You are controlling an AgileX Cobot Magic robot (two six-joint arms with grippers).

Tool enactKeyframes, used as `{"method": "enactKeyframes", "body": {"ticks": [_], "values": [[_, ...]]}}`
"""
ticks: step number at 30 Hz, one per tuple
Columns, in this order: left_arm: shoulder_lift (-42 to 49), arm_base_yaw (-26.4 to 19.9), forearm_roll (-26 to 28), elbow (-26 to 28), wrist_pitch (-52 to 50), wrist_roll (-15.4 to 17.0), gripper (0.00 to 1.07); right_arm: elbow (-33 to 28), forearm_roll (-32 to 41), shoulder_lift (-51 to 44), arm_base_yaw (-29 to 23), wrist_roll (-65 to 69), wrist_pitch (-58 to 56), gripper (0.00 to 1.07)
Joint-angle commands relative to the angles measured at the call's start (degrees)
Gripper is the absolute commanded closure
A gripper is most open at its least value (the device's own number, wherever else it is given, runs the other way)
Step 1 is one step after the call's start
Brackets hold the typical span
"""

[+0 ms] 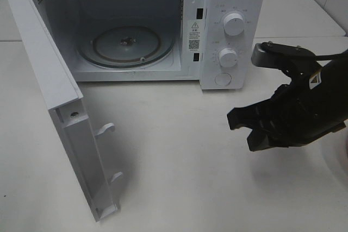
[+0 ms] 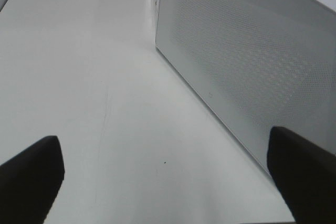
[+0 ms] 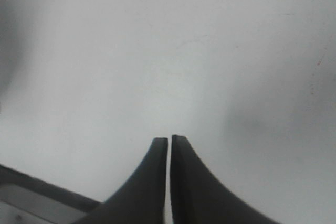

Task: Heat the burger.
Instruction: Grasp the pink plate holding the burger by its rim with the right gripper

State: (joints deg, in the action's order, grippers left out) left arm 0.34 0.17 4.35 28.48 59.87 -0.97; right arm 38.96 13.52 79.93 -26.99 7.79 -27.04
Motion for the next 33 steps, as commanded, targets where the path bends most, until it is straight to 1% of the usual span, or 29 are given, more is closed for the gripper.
{"method": "enactKeyframes", "body": {"ticks": [1,2,3,4,8,9,10,11,12,13,16,18,19,20,21,23,24,25,26,27,29,30,32,33], "values": [[1.38,-0.29,0.34,-0.11,-0.52,-0.17,0.09,2.23,-5.10,-0.57,0.29,-8.14,-7.33,1.01],[1.38,-0.29,0.34,-0.11,-0.52,-0.17,0.09,3.15,-8.08,-0.57,0.29,-9.45,-10.77,1.01],[1.38,-0.29,0.34,-0.11,-0.52,-0.17,0.09,3.15,-8.08,-0.57,0.29,-9.45,-10.77,1.01],[1.38,-0.29,0.34,-0.11,-0.52,-0.17,0.09,3.84,-10.08,-0.57,0.29,-9.40,-13.24,1.01],[1.38,-0.29,0.34,-0.11,-0.52,-0.17,0.09,4.35,-11.29,-0.57,1.26,-9.40,-16.33,1.00],[1.38,-0.29,0.34,-0.11,-0.52,-0.17,0.09,4.47,-11.46,-0.57,2.12,-9.40,-17.19,0.99],[1.38,-0.29,0.34,-0.11,-0.52,-0.17,0.09,4.58,-11.80,-0.57,4.07,-9.40,-18.51,0.99],[1.38,-0.29,0.34,-0.11,-0.52,-0.17,0.09,4.58,-11.80,-0.57,4.07,-9.40,-18.51,0.99],[1.38,-0.29,0.34,-0.11,-0.52,-0.17,0.09,4.53,-12.20,-0.57,5.27,-9.40,-19.37,0.98],[1.38,-0.29,0.34,-0.11,-0.52,-0.17,0.09,4.53,-13.52,-0.57,7.45,-9.40,-20.86,0.97],[1.38,-0.29,0.34,-0.11,-0.52,-0.17,0.09,4.53,-13.98,-0.57,8.59,-9.40,-21.54,0.97],[1.38,-0.29,0.34,-0.11,-0.52,-0.17,0.09,4.53,-16.39,-0.57,12.89,-9.40,-22.63,0.96],[1.38,-0.29,0.34,-0.11,-0.52,-0.17,0.09,4.53,-17.02,-0.57,14.09,-9.40,-22.63,0.95],[1.38,-0.29,0.34,-0.11,-0.52,-0.17,0.09,4.53,-17.02,-0.57,14.09,-9.40,-22.63,0.95],[1.38,-0.29,0.34,-0.11,-0.52,-0.17,0.09,4.53,-18.33,-0.57,16.27,-9.40,-22.63,0.95],[1.38,-0.29,0.34,-0.11,-0.52,-0.17,0.09,4.53,-18.85,-0.57,17.19,-9.40,-22.63,0.94],[1.38,-0.29,0.34,-0.11,-0.52,-0.17,0.09,4.53,-19.77,-0.57,19.54,-9.63,-22.63,0.94],[1.38,-0.29,0.34,-0.11,-0.52,-0.17,0.09,4.53,-19.77,-0.57,19.54,-9.63,-22.63,0.94],[1.38,-0.29,0.34,-0.11,-0.52,-0.17,0.09,4.53,-20.63,-0.57,21.54,-9.80,-22.63,0.93],[1.38,-0.29,0.34,-0.11,-0.52,-0.17,0.09,4.53,-20.63,-0.57,21.54,-9.80,-22.63,0.93],[1.38,-0.29,0.34,-0.11,-0.52,-0.17,0.09,4.53,-21.49,-0.57,23.84,-10.14,-22.46,0.92],[1.38,-0.29,0.34,-0.11,-0.52,-0.17,0.09,4.53,-21.49,-0.57,23.84,-10.14,-22.46,0.92],[1.38,-0.29,0.34,-0.11,-0.52,-0.17,0.09,4.53,-22.86,-0.57,25.95,-10.14,-21.03,0.90],[1.38,-0.29,0.34,-0.11,-0.52,-0.17,0.09,4.53,-22.86,-0.57,25.95,-10.14,-21.03,0.90]]}}
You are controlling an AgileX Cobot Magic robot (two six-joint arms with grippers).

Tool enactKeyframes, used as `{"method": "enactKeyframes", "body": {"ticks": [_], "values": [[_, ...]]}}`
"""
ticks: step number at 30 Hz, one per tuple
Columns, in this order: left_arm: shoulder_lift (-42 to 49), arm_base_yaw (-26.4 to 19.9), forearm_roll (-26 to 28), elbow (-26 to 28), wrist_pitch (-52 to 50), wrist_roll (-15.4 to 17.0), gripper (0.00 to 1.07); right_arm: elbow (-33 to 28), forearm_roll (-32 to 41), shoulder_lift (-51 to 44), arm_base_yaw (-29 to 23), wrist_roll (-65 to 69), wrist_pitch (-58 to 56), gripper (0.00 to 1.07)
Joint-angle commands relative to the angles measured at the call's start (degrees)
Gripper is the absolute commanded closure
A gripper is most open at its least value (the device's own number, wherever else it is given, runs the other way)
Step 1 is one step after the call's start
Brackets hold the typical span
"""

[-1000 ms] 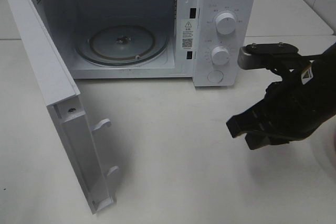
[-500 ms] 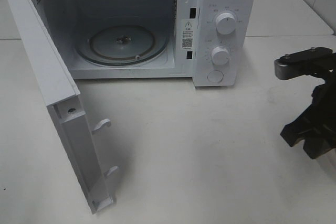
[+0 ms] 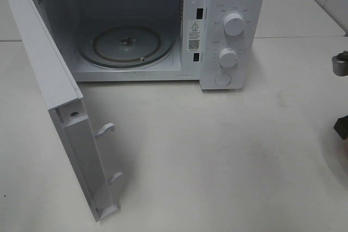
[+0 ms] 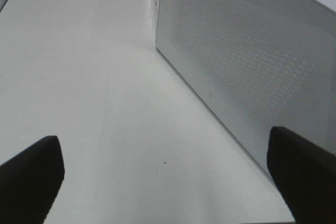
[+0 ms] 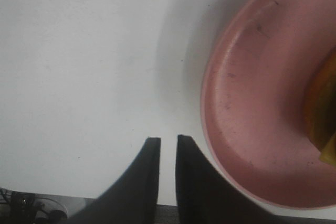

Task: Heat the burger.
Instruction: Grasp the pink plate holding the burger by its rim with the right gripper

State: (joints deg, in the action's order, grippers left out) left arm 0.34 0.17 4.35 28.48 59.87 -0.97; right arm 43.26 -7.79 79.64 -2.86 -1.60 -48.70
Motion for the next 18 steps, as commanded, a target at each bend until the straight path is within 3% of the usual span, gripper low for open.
{"method": "enactKeyframes", "body": {"ticks": [1,3,5,6,8,9,10,11,12,13,18], "values": [[1.38,-0.29,0.34,-0.11,-0.52,-0.17,0.09,0.23,-1.89,-0.29,2.52,-0.74,0.92,0.89],[1.38,-0.29,0.34,-0.11,-0.52,-0.17,0.09,0.23,-2.23,-0.29,3.55,-0.74,2.01,0.85],[1.38,-0.29,0.34,-0.11,-0.52,-0.17,0.09,0.23,-2.23,-0.29,4.81,-0.74,3.95,0.70],[1.38,-0.29,0.34,-0.11,-0.52,-0.17,0.09,0.23,-2.23,-0.29,4.81,-0.74,3.95,0.70],[1.38,-0.29,0.34,-0.11,-0.52,-0.17,0.09,0.23,-2.35,-0.29,4.81,-0.74,5.21,0.43],[1.38,-0.29,0.34,-0.11,-0.52,-0.17,0.09,0.23,-2.35,-0.29,4.81,-0.74,5.21,0.43],[1.38,-0.29,0.34,-0.11,-0.52,-0.17,0.09,0.17,-2.58,-0.29,4.81,-0.74,6.07,0.23],[1.38,-0.29,0.34,-0.11,-0.52,-0.17,0.09,0.17,-2.58,-0.29,4.81,-0.74,6.07,0.23],[1.38,-0.29,0.34,-0.11,-0.52,-0.17,0.09,0.17,-2.64,-0.29,4.81,-0.74,6.47,0.08],[1.38,-0.29,0.34,-0.11,-0.52,-0.17,0.09,0.17,-2.92,-0.23,4.81,-0.80,6.65,0.04],[1.38,-0.29,0.34,-0.11,-0.52,-0.17,0.09,0.17,-3.72,1.03,4.81,-0.69,7.68,0.06]]}}
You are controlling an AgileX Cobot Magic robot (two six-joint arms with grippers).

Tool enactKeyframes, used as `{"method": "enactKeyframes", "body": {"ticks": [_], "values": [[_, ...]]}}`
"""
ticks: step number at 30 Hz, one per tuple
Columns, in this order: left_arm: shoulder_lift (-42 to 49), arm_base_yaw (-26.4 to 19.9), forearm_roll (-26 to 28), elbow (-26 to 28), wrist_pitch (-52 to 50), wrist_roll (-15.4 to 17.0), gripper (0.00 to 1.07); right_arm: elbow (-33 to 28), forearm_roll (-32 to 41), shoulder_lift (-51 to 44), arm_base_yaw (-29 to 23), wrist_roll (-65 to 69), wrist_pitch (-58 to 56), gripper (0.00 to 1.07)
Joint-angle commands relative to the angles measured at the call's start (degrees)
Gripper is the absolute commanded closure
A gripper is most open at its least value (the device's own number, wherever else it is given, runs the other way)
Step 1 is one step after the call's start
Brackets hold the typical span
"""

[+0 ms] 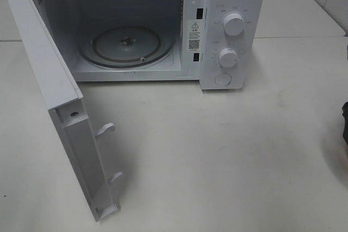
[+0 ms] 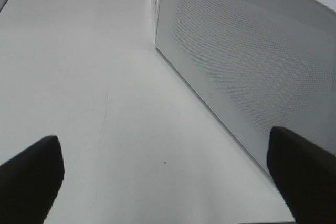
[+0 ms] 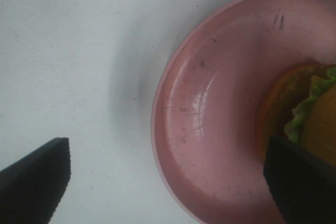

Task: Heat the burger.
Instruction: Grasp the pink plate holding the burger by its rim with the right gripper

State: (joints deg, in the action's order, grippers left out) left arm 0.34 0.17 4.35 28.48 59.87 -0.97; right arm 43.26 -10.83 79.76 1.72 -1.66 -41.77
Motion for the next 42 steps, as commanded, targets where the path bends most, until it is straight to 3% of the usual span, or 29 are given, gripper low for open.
{"method": "enactKeyframes", "body": {"ticks": [1,18,36,39,42], "values": [[1.38,-0.29,0.34,-0.11,-0.52,-0.17,0.09,0.17,-0.69,1.60,0.23,-0.63,0.86,0.06],[1.38,-0.29,0.34,-0.11,-0.52,-0.17,0.09,0.17,-1.95,15.70,0.23,2.58,6.47,0.12],[1.38,-0.29,0.34,-0.11,-0.52,-0.17,0.09,0.17,-2.35,22.52,0.23,3.90,10.66,0.18],[1.38,-0.29,0.34,-0.11,-0.52,-0.17,0.09,0.17,-2.35,23.15,0.23,4.70,10.60,0.20],[1.38,-0.29,0.34,-0.11,-0.52,-0.17,0.09,0.17,-3.15,23.15,0.23,6.42,10.43,0.31]]}}
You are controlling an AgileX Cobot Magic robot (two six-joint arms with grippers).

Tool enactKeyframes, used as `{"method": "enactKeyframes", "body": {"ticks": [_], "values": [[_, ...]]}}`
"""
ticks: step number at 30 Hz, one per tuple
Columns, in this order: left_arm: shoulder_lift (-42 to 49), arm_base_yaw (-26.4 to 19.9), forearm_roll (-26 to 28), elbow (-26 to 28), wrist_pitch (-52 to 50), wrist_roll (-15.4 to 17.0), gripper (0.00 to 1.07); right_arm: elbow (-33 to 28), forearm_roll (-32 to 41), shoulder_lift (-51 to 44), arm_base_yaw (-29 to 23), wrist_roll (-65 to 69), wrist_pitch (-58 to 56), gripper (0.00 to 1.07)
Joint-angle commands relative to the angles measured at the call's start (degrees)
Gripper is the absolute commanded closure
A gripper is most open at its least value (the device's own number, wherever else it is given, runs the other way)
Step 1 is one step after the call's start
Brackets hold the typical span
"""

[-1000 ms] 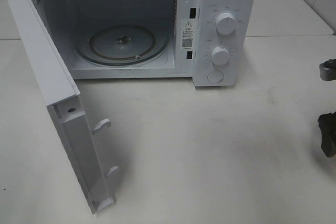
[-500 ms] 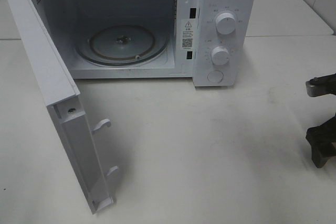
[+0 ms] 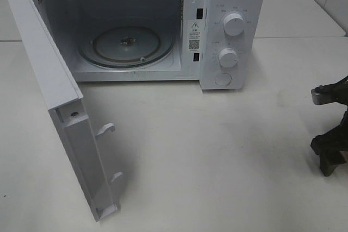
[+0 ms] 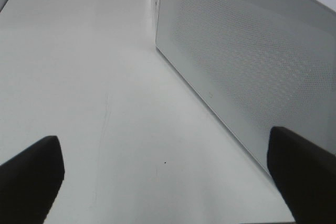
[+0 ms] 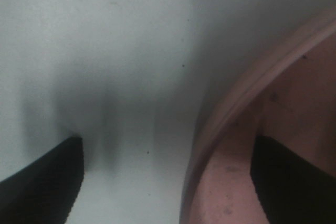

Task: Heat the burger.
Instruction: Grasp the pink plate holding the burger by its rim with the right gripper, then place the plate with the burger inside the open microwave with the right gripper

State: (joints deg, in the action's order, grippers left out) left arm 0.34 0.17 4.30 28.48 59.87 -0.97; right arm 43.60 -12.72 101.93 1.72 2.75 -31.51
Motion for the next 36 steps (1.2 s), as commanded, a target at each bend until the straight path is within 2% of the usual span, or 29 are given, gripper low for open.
{"method": "enactKeyframes", "body": {"ticks": [1,2,3,4,5,6,7,8,9,10,12,23,36], "values": [[1.38,-0.29,0.40,-0.11,-0.52,-0.17,0.09,-0.17,-2.41,0.97,0.23,3.84,-0.29,0.42],[1.38,-0.29,0.40,-0.11,-0.52,-0.17,0.09,-0.17,-2.41,0.97,0.23,3.84,-0.29,0.42],[1.38,-0.29,0.40,-0.11,-0.52,-0.17,0.09,-0.17,-3.04,0.97,0.23,4.93,-0.57,0.48],[1.38,-0.29,0.40,-0.11,-0.52,-0.17,0.09,-0.17,-4.01,0.97,0.23,7.28,-0.97,0.62],[1.38,-0.29,0.40,-0.11,-0.52,-0.17,0.09,-0.17,-4.01,0.97,0.23,7.28,-0.97,0.62],[1.38,-0.29,0.40,-0.11,-0.52,-0.17,0.09,-0.17,-4.76,0.97,0.23,9.34,-1.32,0.78],[1.38,-0.29,0.40,-0.11,-0.52,-0.17,0.09,-0.17,-5.16,0.97,0.23,10.26,-1.55,0.85],[1.38,-0.29,0.40,-0.11,-0.52,-0.17,0.09,-0.17,-5.16,0.97,0.23,10.26,-1.55,0.85],[1.38,-0.29,0.40,-0.11,-0.52,-0.17,0.09,-0.17,-5.44,0.97,0.23,11.00,-1.78,0.98],[1.38,-0.29,0.40,-0.11,-0.52,-0.17,0.09,-0.17,-5.56,0.97,0.23,11.17,-1.95,1.04],[1.38,-0.29,0.40,-0.11,-0.52,-0.17,0.09,-0.17,-5.56,0.97,0.23,11.29,-2.23,1.07],[1.38,-0.29,0.40,-0.11,-0.52,-0.17,0.09,-0.06,-5.50,0.80,-1.03,12.66,-4.24,1.07],[1.38,-0.29,0.40,-0.11,-0.52,-0.17,0.09,-0.06,-19.65,0.80,-9.28,25.32,-11.06,1.07]]}}
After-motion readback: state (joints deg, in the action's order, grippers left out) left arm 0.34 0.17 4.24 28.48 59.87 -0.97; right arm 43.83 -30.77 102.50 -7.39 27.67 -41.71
